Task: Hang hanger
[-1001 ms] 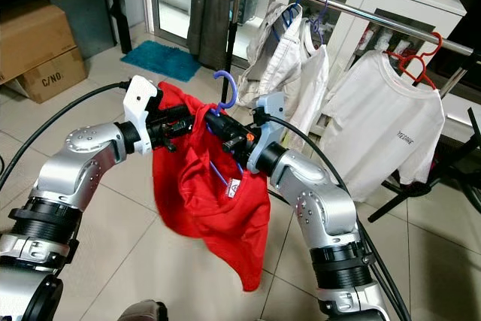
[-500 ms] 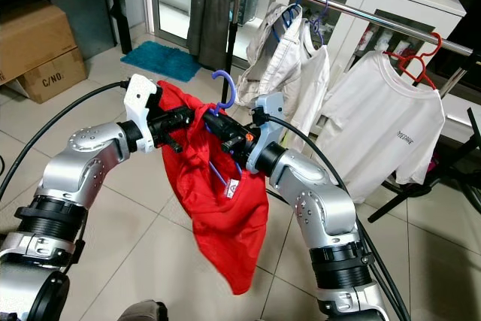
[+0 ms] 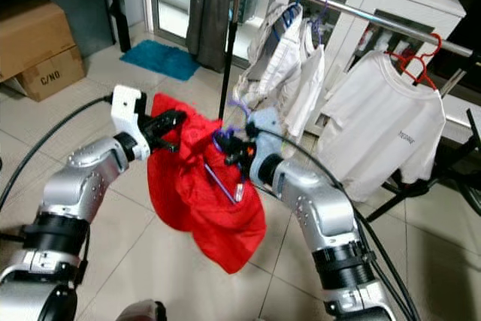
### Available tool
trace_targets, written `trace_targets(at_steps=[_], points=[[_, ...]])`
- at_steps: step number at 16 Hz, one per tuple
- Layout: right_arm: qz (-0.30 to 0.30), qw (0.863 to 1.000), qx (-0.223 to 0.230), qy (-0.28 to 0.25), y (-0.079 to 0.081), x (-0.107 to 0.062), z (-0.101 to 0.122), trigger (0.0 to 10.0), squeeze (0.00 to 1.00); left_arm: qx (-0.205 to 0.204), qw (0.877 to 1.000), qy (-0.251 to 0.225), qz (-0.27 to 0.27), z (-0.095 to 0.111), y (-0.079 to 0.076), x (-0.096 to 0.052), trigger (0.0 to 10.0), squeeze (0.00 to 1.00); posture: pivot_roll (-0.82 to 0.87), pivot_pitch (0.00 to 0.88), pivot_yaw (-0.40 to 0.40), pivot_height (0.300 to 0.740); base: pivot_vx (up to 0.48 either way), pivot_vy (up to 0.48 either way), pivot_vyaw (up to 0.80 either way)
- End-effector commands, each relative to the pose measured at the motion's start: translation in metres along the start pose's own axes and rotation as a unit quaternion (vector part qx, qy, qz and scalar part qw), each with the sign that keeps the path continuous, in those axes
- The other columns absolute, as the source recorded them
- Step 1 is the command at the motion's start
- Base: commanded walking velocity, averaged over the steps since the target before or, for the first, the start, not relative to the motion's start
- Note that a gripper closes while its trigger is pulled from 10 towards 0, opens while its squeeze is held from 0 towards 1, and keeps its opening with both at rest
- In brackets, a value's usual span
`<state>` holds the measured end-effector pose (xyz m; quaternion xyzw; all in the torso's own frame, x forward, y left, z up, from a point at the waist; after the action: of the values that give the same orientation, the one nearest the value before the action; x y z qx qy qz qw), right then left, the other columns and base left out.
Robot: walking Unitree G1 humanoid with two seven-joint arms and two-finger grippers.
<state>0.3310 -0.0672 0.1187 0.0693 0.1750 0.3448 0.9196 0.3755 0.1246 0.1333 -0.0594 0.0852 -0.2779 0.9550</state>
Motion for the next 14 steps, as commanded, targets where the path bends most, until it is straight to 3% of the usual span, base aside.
trace_targets(at_steps=[1, 5, 6, 7, 8, 11, 12, 14], points=[[-0.054, 0.996, -0.004, 0.076, -0.023, -0.011, -0.033, 10.0, 0.0, -0.006, 1.0, 0.004, 0.007, 0.002, 0.003, -0.003, 0.0, 0.0, 0.01, 0.022, -0.15, 0.74, 0.0, 0.0, 0.0], [-0.069, 0.991, -0.033, 0.111, -0.028, -0.016, -0.044, 10.0, 0.0, 0.003, 0.998, 0.046, -0.031, -0.016, -0.009, -0.004, 0.0, 0.0, 0.01, 0.027, -0.147, 0.74, 0.0, 0.0, 0.0], [-0.058, 0.991, -0.061, 0.1, -0.023, -0.015, -0.037, 10.0, 0.0, 0.05, 0.995, 0.064, -0.065, -0.02, -0.02, -0.002, 0.0, 0.0, 0.01, 0.026, -0.144, 0.74, 0.0, 0.0, 0.0], [-0.054, 0.993, -0.063, 0.081, -0.02, -0.013, -0.03, 10.0, 0.0, 0.083, 0.99, 0.081, -0.077, -0.025, -0.024, -0.002, 0.0, 0.0, 0.01, 0.025, -0.14, 0.74, 0.0, 0.0, 0.0], [-0.044, 0.995, -0.06, 0.06, -0.014, -0.01, -0.019, 10.0, 0.0, 0.141, 0.981, 0.104, -0.086, -0.034, -0.027, -0.001, 0.0, 0.0, 0.01, 0.025, -0.14, 0.74, 0.0, 0.0, 0.0], [-0.031, 0.995, -0.078, 0.058, -0.003, -0.005, -0.009, 10.0, 0.0, 0.236, 0.956, 0.114, -0.132, -0.042, -0.044, 0.002, 0.0, 0.0, 0.0, 0.017, -0.131, 0.74, 0.0, 0.0, 0.0], [-0.031, 0.995, -0.078, 0.058, -0.003, -0.005, -0.009, 10.0, 0.0, 0.236, 0.956, 0.114, -0.132, -0.042, -0.044, 0.002, 0.0, 0.0, 0.0, 0.017, -0.131, 0.74, 0.0, 0.0, 0.0], [-0.038, 0.992, -0.087, 0.08, -0.003, -0.005, -0.012, 10.0, 0.0, 0.279, 0.945, 0.121, -0.122, -0.043, -0.043, 0.002, 0.0, 0.0, 0.01, 0.004, -0.126, 0.74, 0.0, 0.0, 0.0]])
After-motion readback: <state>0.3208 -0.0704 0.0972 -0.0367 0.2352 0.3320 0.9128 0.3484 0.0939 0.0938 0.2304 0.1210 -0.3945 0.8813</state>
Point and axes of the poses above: a point about 5 cm out from each wrist's last joint towards the gripper, its own x axis pointing out of the wrist towards the gripper, its own z axis along the axis of the wrist's last joint, y = z × x, the point moved 4 cm from there along x, pointing out of the wrist towards the gripper, and after that the axes turned 2 degrees about x, right-handed, at the moved point
